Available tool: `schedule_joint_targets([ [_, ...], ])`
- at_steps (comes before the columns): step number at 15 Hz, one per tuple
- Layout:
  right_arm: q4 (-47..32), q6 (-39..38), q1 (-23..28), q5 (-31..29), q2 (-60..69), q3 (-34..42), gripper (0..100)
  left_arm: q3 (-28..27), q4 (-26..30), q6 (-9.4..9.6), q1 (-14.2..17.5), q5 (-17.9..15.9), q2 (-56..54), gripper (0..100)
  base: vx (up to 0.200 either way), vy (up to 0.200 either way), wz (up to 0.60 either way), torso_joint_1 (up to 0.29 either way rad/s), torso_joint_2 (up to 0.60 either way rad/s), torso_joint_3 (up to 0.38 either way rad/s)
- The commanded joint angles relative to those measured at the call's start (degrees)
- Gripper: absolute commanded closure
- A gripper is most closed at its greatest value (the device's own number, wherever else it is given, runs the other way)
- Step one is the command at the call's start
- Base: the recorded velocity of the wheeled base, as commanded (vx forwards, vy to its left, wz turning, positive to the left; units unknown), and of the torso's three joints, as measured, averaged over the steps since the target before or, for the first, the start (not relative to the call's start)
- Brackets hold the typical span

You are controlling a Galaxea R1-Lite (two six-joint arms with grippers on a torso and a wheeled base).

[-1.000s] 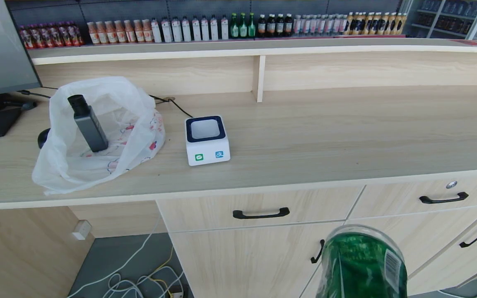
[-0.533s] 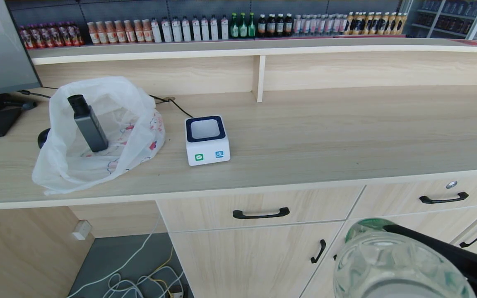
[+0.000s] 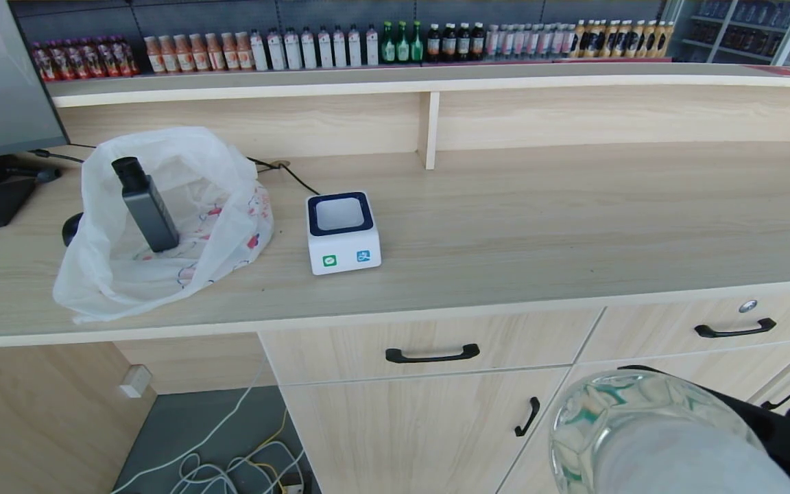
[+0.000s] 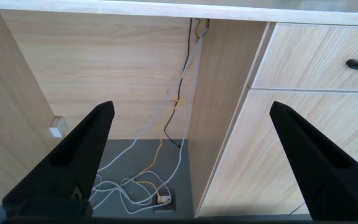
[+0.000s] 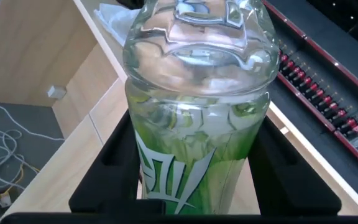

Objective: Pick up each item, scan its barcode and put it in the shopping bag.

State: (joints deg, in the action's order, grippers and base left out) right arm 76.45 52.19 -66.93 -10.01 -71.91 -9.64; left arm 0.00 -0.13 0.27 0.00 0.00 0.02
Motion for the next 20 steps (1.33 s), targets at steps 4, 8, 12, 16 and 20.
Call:
schedule_joint_targets([
  [4,-0.8,-1.6,2.7,6.8,-1.7,-1.3,100,0.0,0.0,0.00,0.0,0.0,0.0,0,0.000,0.000,0.00,0.000,0.00,0.000],
  [8,-0.8,-11.4,3.1,1.6,-2.4,-2.0,100,0.0,0.0,0.00,0.0,0.0,0.0,0,0.000,0.000,0.00,0.000,0.00,0.000],
  [12,-1.2,-31.2,5.7,-8.4,-3.6,-8.0,100,0.0,0.0,0.00,0.0,0.0,0.0,0,0.000,0.000,0.00,0.000,0.00,0.000],
  [16,-6.0,-39.4,9.8,-12.6,-5.1,-10.1,100,0.0,0.0,0.00,0.0,0.0,0.0,0,0.000,0.000,0.00,0.000,0.00,0.000],
  [20,-6.0,-47.4,22.1,-12.3,-5.5,-12.0,100,0.0,0.0,0.00,0.0,0.0,0.0,0,0.000,0.000,0.00,0.000,0.00,0.000],
])
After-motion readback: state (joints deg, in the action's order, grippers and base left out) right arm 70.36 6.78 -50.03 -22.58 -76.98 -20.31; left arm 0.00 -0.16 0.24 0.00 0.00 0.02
